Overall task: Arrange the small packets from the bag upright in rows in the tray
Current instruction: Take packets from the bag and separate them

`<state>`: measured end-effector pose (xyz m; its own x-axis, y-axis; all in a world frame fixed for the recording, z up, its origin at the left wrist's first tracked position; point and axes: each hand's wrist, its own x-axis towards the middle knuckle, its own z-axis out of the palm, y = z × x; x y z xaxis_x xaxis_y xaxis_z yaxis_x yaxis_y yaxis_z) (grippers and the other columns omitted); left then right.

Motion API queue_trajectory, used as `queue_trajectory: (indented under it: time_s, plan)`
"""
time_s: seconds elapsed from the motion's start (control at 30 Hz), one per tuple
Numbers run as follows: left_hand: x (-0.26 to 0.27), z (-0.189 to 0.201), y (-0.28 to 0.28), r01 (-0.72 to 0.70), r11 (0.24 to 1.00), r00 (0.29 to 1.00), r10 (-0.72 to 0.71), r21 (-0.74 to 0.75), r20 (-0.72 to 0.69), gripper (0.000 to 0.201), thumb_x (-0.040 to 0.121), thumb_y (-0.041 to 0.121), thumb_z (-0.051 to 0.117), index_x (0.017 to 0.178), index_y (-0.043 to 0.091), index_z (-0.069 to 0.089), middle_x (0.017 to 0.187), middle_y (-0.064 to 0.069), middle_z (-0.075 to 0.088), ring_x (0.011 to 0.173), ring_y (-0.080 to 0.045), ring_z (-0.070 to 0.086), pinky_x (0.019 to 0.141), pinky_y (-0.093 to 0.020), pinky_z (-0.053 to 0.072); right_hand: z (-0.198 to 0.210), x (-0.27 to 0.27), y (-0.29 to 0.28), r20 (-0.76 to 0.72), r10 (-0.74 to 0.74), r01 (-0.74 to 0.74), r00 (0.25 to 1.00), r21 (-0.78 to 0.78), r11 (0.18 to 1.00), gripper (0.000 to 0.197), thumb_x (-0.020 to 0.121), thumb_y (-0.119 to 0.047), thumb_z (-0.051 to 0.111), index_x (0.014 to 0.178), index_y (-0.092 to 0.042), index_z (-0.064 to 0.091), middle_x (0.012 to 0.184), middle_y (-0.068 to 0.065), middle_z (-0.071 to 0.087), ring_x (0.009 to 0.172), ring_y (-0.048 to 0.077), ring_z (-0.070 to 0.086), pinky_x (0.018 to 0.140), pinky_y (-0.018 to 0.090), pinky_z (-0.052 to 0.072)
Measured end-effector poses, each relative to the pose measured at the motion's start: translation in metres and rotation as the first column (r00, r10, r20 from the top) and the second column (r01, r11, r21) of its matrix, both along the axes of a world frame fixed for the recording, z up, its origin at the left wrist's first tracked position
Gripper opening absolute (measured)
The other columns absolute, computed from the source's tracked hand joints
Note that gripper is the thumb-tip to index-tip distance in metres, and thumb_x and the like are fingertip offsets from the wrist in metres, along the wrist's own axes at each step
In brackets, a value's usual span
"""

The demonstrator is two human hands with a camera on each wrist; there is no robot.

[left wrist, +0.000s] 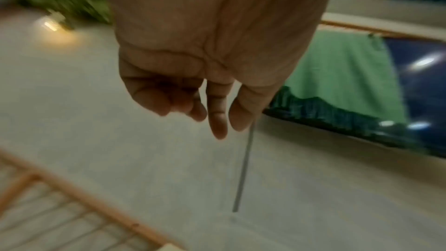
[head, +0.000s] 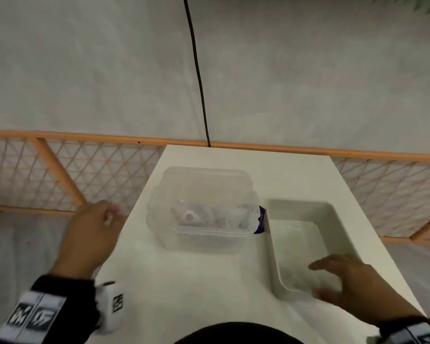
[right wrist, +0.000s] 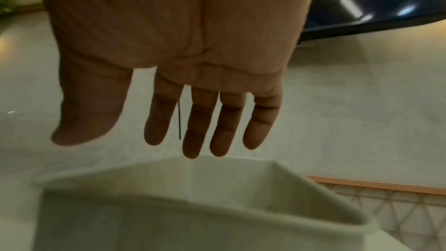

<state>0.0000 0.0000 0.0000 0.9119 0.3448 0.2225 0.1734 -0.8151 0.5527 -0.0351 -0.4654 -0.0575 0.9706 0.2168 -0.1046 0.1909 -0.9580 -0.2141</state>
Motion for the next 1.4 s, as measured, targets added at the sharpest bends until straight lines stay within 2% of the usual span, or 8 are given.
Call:
queue_trajectory:
  time_s: [0.2, 0.47, 0.63, 0.77, 0.87, 0.97, 1.2, 1.4]
  plan:
    - [0.065, 0.016, -0.061, 0.405, 0.889, 0.894, -0.337, 0.211, -0.295, 0.014, 0.091, 0.034, 0.051, 0.103, 0.03, 0.058, 0.112, 0.003, 0.046, 0.112, -0.021, 0.041, 0.09, -0.035, 0.039, -0.012, 0.003, 0.017, -0.095, 0.021, -0.032, 0.995, -0.116, 0.993, 0.033, 0.085, -0.059, 0.049, 0.115, -0.045, 0.056, 0.099, -0.023, 0.055, 0.104, 0.001, 0.052, 0.09, 0.021, 0.039]
    - [0.139, -0.015, -0.09, 0.641, 0.586, 0.639, -0.05, 0.496, -0.767, 0.049, 0.092, 0.019, 0.039, 0.141, 0.02, 0.034, 0.142, -0.007, 0.042, 0.13, -0.028, 0.036, 0.101, -0.043, 0.035, -0.006, 0.005, 0.02, -0.154, 0.016, -0.036, 0.988, -0.131, 0.991, 0.029, 0.089, -0.052, 0.046, 0.113, -0.042, 0.059, 0.093, -0.023, 0.055, 0.085, -0.002, 0.042, 0.076, 0.015, 0.032]
    - [0.178, -0.044, -0.076, 0.708, 0.469, 0.582, 0.034, 0.528, -0.812, 0.042, 0.08, 0.032, 0.055, 0.122, 0.029, 0.054, 0.118, -0.002, 0.058, 0.101, -0.026, 0.051, 0.084, -0.031, 0.043, 0.003, 0.012, 0.021, -0.282, -0.046, 0.037, 0.958, -0.039, 0.999, 0.034, 0.085, -0.054, 0.056, 0.118, -0.044, 0.055, 0.098, -0.022, 0.052, 0.094, -0.001, 0.05, 0.087, 0.013, 0.04]
    - [0.224, -0.08, -0.072, 0.765, 0.507, 0.387, 0.131, 0.397, -0.913, 0.012, 0.068, 0.035, 0.065, 0.06, 0.031, 0.057, 0.067, 0.006, 0.05, 0.069, -0.018, 0.053, 0.086, -0.035, 0.052, 0.016, 0.024, 0.024, -0.32, -0.034, 0.031, 0.947, -0.014, 0.999, 0.042, 0.08, -0.054, 0.065, 0.119, -0.045, 0.053, 0.1, -0.02, 0.05, 0.088, -0.002, 0.048, 0.087, 0.016, 0.042]
    - [0.261, -0.122, -0.046, 0.747, 0.539, 0.416, 0.077, 0.389, -0.906, 0.006, 0.066, 0.033, 0.066, 0.071, 0.032, 0.065, 0.083, 0.009, 0.061, 0.078, -0.02, 0.06, 0.086, -0.04, 0.054, 0.025, 0.032, 0.026, -0.336, -0.033, 0.021, 0.941, -0.038, 0.999, 0.044, 0.078, -0.052, 0.067, 0.119, -0.044, 0.054, 0.1, -0.02, 0.052, 0.095, 0.0, 0.051, 0.087, 0.017, 0.043]
    - [0.205, -0.05, -0.08, 0.698, 0.583, 0.496, 0.025, 0.416, -0.868, 0.032, 0.081, 0.025, 0.063, 0.11, 0.011, 0.065, 0.121, -0.007, 0.063, 0.108, -0.026, 0.062, 0.088, -0.031, 0.051, 0.035, 0.038, 0.032, -0.309, -0.018, 0.003, 0.951, -0.047, 0.999, 0.043, 0.082, -0.053, 0.062, 0.123, -0.042, 0.052, 0.102, -0.018, 0.054, 0.097, 0.001, 0.052, 0.088, 0.018, 0.044]
    - [0.183, -0.013, -0.095, 0.65, 0.619, 0.583, -0.036, 0.44, -0.811, 0.016, 0.084, 0.009, 0.057, 0.068, 0.01, 0.058, 0.071, -0.001, 0.058, 0.069, -0.021, 0.057, 0.066, -0.028, 0.045, 0.054, 0.052, 0.047, -0.219, 0.007, -0.011, 0.976, -0.015, 1.0, 0.04, 0.086, -0.053, 0.057, 0.124, -0.04, 0.052, 0.104, -0.015, 0.057, 0.093, 0.001, 0.047, 0.087, 0.018, 0.042]
    - [0.159, 0.014, -0.096, 0.641, 0.626, 0.715, -0.279, 0.444, -0.641, 0.015, 0.091, 0.012, 0.041, 0.091, 0.015, 0.056, 0.102, -0.004, 0.062, 0.089, -0.022, 0.054, 0.069, -0.028, 0.038, 0.067, 0.065, 0.062, -0.113, 0.08, -0.081, 0.99, 0.001, 0.997, 0.035, 0.088, -0.049, 0.057, 0.121, -0.039, 0.055, 0.107, -0.013, 0.06, 0.08, 0.0, 0.044, 0.086, 0.021, 0.045]
